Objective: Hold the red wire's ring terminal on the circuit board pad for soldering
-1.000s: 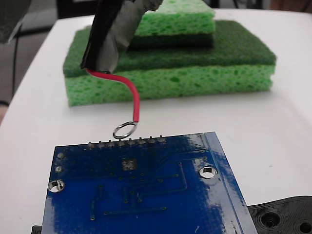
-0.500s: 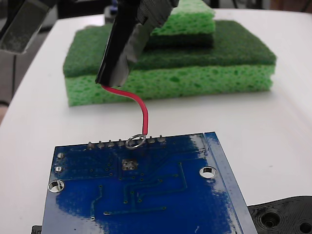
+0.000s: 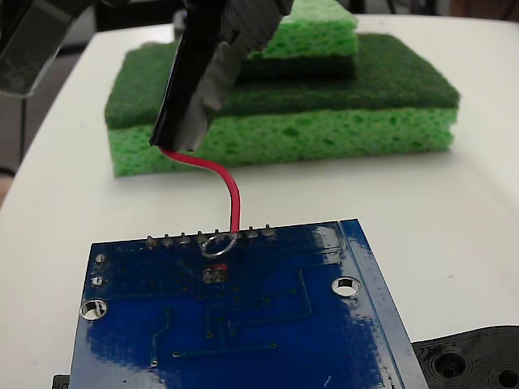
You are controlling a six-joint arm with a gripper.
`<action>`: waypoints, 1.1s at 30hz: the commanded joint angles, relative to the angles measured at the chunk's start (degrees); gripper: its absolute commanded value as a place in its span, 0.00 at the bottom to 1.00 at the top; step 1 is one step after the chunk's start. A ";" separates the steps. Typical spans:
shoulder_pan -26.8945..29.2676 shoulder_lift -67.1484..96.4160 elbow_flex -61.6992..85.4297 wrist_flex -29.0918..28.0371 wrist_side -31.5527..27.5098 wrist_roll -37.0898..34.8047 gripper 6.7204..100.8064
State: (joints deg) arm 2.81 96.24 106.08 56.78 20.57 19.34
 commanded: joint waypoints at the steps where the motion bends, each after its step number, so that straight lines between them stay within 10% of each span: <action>1: 0.00 0.18 -0.26 -0.26 -0.44 0.00 0.99; 33: 0.53 -0.79 0.00 -0.88 -1.32 -0.18 0.99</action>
State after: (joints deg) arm 3.34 95.19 106.35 55.99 19.69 19.16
